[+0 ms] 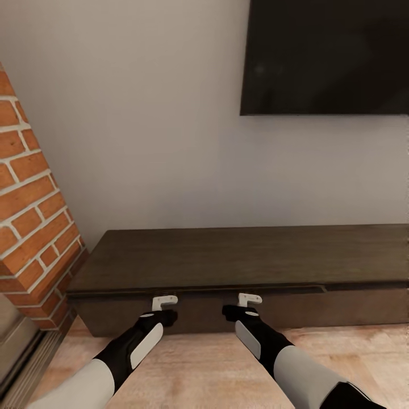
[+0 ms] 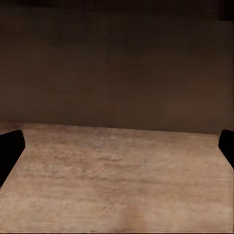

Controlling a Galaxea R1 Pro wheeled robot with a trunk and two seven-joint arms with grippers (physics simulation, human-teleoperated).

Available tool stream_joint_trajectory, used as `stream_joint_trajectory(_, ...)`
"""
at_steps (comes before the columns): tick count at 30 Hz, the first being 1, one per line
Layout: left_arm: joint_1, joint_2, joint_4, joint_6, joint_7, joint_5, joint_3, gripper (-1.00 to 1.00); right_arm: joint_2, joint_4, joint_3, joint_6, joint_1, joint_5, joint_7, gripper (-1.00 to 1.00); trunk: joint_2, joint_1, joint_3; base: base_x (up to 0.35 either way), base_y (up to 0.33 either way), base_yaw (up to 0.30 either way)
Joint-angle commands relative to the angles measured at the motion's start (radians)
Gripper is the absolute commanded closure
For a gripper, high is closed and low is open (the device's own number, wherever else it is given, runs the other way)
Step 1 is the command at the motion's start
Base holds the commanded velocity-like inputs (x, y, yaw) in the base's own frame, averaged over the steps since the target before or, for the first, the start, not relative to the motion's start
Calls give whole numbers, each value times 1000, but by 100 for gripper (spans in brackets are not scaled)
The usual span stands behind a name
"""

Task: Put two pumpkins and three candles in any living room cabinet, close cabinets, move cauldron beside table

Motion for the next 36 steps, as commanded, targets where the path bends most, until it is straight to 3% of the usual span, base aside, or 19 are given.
stream_joint_trajectory(1,-1,1,-2,3,8,5,-4,-100,-1,-2,8,4,-1,-5,-8,-100,0,-1,-1,-202,0,0)
stream_joint_trajectory(31,-1,6,-2,8,5,7,6,-100,-6,-7,7,-6,-1,-3,13,-100,0,-1,-1,-228,0,2)
stream_joint_trajectory(36,-1,37,-8,22,4,14,15,-100,-3,-7,7,-3,-1,-3,13,-100,0,-1,-1,-226,0,199)
